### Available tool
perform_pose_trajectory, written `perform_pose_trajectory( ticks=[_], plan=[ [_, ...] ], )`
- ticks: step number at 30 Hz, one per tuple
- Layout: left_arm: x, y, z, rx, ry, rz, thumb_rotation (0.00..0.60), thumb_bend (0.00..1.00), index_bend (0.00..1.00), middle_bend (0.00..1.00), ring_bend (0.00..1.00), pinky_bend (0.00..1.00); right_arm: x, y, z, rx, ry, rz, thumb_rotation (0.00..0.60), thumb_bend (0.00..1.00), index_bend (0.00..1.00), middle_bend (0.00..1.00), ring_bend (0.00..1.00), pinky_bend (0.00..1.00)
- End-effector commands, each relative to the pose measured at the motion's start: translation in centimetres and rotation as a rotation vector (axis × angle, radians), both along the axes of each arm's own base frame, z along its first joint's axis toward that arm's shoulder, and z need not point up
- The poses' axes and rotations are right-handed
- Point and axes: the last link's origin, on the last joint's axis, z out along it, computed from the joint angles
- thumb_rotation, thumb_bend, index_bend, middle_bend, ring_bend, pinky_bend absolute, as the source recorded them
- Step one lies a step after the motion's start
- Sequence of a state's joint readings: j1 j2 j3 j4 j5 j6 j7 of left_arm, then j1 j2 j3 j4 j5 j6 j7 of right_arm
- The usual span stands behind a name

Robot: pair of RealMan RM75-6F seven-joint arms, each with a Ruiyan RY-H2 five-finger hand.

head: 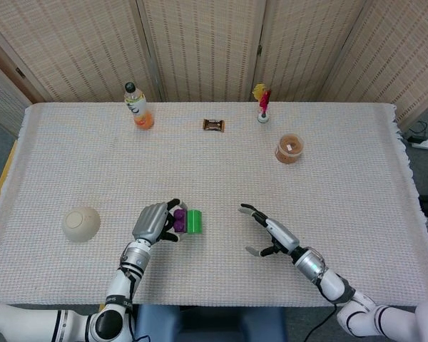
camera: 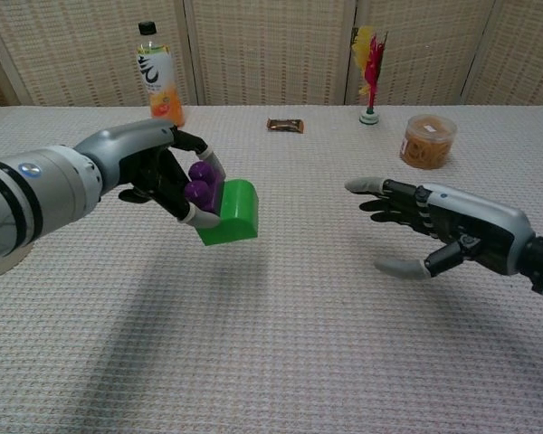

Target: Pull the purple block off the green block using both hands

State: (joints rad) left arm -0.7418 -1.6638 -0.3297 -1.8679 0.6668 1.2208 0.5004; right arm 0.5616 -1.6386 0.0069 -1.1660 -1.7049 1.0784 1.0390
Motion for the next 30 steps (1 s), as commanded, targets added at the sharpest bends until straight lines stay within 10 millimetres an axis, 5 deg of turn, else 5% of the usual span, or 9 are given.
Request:
perform_pose_trajectory(
  ticks=[1,11,30],
  plan=[
    [0.0,0.2,0.2,0.008,0.002,-0.002,0.6,0.25,0.59,1.0,1.0,1.0,1.5,-0.5,-1.7,0.001,-0.102,-0.003,0.6,0.36,0.0,0.0,0.0,0.0],
    [0.4,0.1,0.5,0.007,0.002,-0.008,0.6,0.25,0.59,1.0,1.0,1.0,3.5,-1.5,-3.1,-0.066,-0.212,-0.031,0.6,0.36,0.0,0.0,0.0,0.0],
    [1.5,0.2,0.2,-0.017,-0.038,0.015,0.6,0.25,0.59,1.0,1.0,1.0,5.0,-1.6,-6.5,0.07,-0.351,-0.141,0.6,0.36,0.0,0.0,0.0,0.0]
  ],
)
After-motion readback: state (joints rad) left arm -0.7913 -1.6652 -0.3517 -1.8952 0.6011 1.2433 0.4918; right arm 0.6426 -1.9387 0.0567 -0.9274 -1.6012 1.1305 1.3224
